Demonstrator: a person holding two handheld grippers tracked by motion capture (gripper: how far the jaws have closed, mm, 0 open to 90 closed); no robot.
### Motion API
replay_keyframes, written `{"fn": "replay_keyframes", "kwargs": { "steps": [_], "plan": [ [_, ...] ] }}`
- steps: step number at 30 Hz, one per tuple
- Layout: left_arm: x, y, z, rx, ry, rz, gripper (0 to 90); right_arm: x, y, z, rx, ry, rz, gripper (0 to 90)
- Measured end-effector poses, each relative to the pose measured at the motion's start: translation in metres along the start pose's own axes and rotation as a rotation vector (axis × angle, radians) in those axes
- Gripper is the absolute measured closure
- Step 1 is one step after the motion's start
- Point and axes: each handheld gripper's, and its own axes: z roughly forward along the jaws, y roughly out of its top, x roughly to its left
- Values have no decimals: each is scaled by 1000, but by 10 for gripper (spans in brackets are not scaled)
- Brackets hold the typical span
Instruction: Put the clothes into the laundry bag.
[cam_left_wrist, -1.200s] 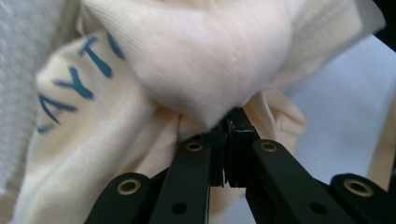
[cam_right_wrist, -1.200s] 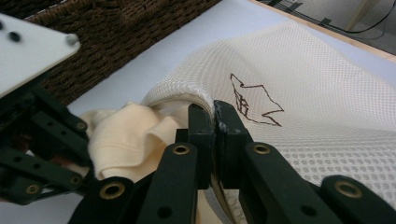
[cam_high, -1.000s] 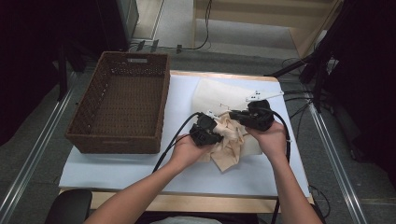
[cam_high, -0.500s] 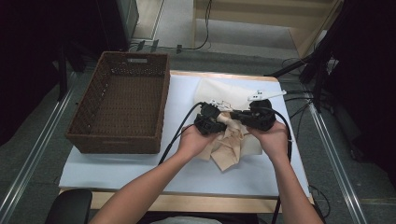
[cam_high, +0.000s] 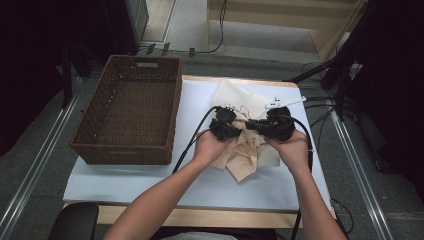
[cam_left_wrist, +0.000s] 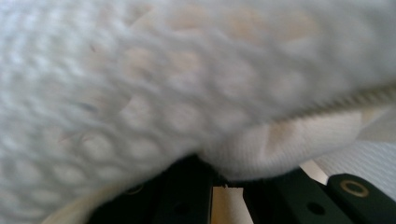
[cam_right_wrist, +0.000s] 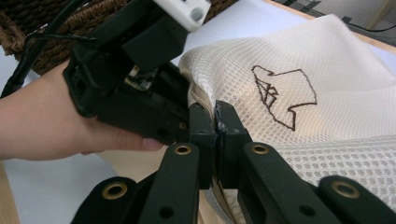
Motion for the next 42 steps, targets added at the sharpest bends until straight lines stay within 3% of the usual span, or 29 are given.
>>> {"fn": "replay_keyframes", "kwargs": {
  "steps": [3,6,9,12,16,19,23,27,30,34,37,40,42],
  "plan": [
    [0,2,-4,-39,-6,-25,900,0,0,2,2,7,-3,890],
    [-6,3,-7,-70,8,-6,900,-2,-1,0,-8,13,13,891],
    [-3,4,-1,-70,16,-15,900,-5,-1,-2,-11,26,23,891],
    [-1,1,9,-74,41,-11,900,-9,-3,-2,-19,70,58,892],
    [2,-1,13,-49,-31,-29,876,-8,-4,1,10,37,33,892],
    [2,-1,4,-33,-72,-28,837,-8,-5,4,21,31,21,891],
    [-3,-7,-15,-9,-100,16,800,-9,-5,3,16,31,26,891],
    [-5,-17,-37,3,-96,66,751,-8,-5,2,19,28,28,891],
    [-4,-24,-54,-9,-96,71,694,-8,-5,3,18,25,26,891],
    [1,-36,-72,-1,-52,88,614,-8,-5,3,18,25,26,890],
    [7,-45,-82,-1,-28,75,531,-8,-5,3,17,25,27,890],
    [9,-52,-90,-29,-1,79,470,-8,-5,3,16,24,27,890],
    [13,-55,-93,-38,3,60,440,-8,-5,3,17,24,28,890]
  ]
}}
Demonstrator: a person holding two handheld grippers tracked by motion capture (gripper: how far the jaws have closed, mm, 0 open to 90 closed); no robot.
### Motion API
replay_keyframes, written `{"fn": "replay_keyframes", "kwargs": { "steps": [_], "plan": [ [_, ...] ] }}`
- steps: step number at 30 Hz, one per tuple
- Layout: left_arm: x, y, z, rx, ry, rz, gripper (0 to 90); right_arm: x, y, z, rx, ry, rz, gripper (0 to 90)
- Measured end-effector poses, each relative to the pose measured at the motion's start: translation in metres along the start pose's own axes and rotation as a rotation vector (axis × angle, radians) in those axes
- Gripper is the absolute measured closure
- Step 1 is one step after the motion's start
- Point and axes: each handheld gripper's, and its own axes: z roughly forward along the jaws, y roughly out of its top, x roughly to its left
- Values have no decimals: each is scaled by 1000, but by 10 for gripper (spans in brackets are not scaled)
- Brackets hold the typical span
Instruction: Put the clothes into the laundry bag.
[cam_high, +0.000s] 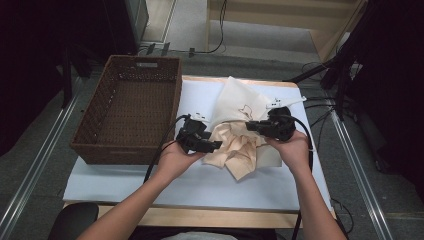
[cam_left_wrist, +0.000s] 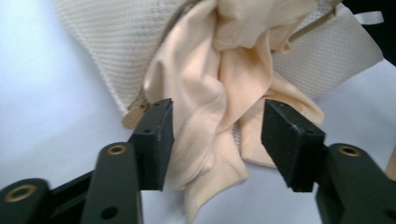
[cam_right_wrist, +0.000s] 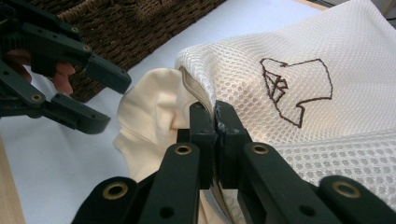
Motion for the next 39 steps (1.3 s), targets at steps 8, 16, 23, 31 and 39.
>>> {"fn": "replay_keyframes", "kwargs": {
  "steps": [8,16,23,31,39],
  "plan": [
    [7,-4,24,39,5,-34,419,0,1,0,2,3,2,889],
    [2,-2,47,10,-29,-63,815,0,0,-2,3,6,4,890],
    [-7,15,69,16,-35,-57,855,1,1,-3,3,7,-2,890],
    [-15,39,79,-8,-34,-48,854,0,1,-4,3,12,-5,890],
    [-12,54,82,-54,-13,-74,860,-1,1,-5,-1,15,-2,890]
  ]
}}
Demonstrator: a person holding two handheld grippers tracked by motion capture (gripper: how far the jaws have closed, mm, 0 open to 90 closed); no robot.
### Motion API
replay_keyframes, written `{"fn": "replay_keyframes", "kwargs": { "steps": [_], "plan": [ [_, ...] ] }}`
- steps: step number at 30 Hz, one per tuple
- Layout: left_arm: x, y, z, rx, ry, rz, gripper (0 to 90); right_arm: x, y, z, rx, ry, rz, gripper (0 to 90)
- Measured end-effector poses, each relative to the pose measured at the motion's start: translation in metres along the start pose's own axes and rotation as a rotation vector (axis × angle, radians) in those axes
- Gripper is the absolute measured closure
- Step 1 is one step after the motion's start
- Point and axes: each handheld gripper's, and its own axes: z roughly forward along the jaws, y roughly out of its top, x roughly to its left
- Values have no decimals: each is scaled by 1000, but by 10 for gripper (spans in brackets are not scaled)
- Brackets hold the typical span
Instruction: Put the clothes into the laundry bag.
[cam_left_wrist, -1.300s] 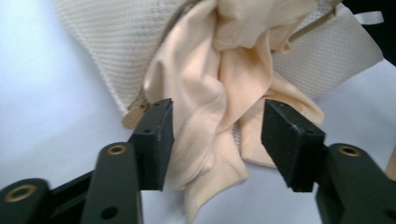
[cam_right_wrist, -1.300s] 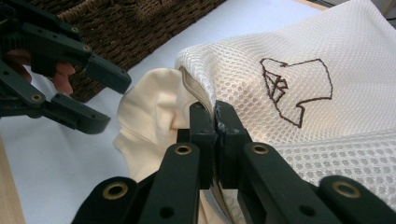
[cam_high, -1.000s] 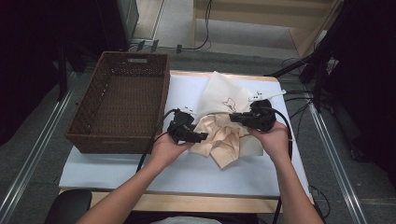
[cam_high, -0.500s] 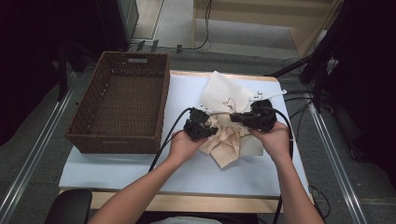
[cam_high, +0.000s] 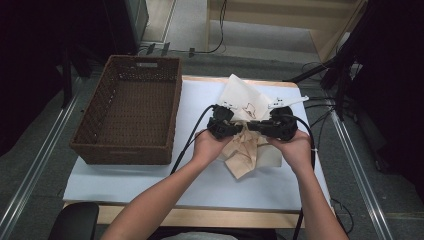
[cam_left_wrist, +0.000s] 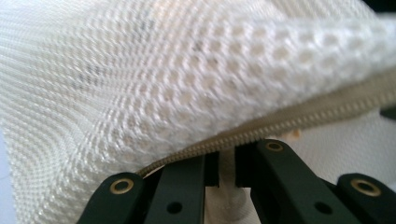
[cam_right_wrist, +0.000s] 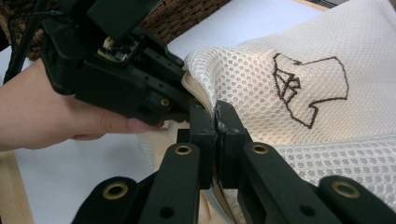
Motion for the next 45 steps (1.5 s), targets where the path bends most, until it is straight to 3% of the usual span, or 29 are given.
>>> {"fn": "replay_keyframes", "kwargs": {
  "steps": [6,9,18,22,26,29,34,42,45],
  "plan": [
    [2,4,7,-37,15,-14,864,-1,0,0,6,4,1,890],
    [6,4,13,-43,7,-40,865,-1,-1,1,17,6,5,890],
    [5,6,21,-112,29,-11,867,-3,-2,1,14,21,18,891],
    [12,7,29,-89,13,-31,869,-5,-3,0,20,24,22,891],
    [15,9,37,-42,29,5,869,-6,-5,3,37,23,25,891],
    [16,12,41,-26,33,5,869,-7,-5,5,48,18,28,891],
    [20,12,41,-78,61,-28,870,-10,-7,7,52,19,40,891],
    [26,10,50,-28,27,-23,859,-16,-12,12,69,24,59,891],
    [26,12,43,-19,0,-55,842,-17,-13,12,67,23,63,890]
  ]
}}
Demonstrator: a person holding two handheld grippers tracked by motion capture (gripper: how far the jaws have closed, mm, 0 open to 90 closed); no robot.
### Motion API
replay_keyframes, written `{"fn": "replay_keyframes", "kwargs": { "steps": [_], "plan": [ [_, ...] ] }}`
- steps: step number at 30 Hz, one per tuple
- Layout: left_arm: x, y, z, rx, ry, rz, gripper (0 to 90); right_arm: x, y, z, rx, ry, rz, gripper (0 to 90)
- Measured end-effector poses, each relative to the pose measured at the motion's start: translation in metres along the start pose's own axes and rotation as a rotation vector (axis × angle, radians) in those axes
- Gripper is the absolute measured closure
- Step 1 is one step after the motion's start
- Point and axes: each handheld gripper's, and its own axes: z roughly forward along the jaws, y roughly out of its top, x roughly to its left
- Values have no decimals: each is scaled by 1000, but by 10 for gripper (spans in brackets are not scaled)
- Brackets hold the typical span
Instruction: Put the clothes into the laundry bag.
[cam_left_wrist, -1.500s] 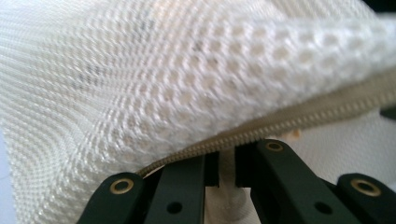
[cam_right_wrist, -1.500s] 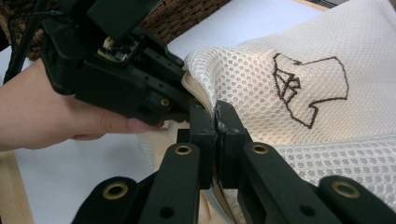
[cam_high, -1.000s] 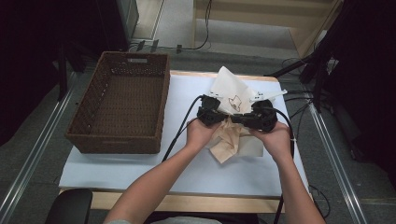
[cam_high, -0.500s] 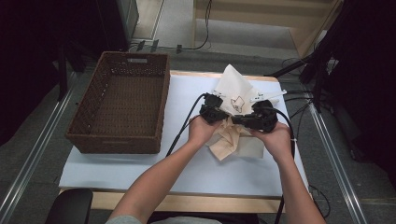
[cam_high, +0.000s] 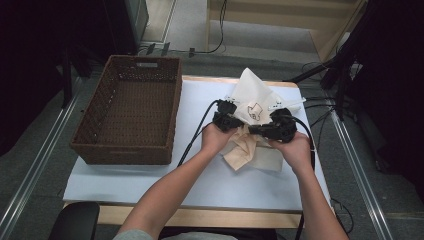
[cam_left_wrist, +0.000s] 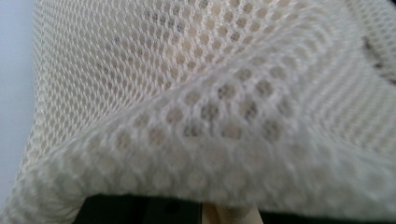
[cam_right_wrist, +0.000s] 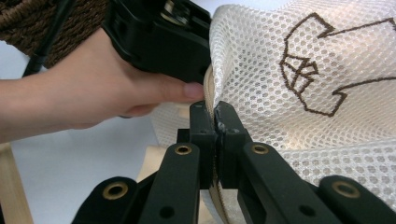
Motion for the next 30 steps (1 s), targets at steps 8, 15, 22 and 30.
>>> {"fn": "replay_keyframes", "kwargs": {
  "steps": [8,15,22,30],
  "plan": [
    [-5,1,-30,29,-27,85,622,-2,0,-4,-18,-3,2,890],
    [-7,-12,-60,41,-16,126,471,-2,0,-5,-21,-2,1,889],
    [1,-33,-78,51,-8,116,445,-1,0,-5,-18,-4,-1,888],
    [7,-55,-78,91,-3,118,441,0,1,-4,-20,-7,-4,886]
  ]
}}
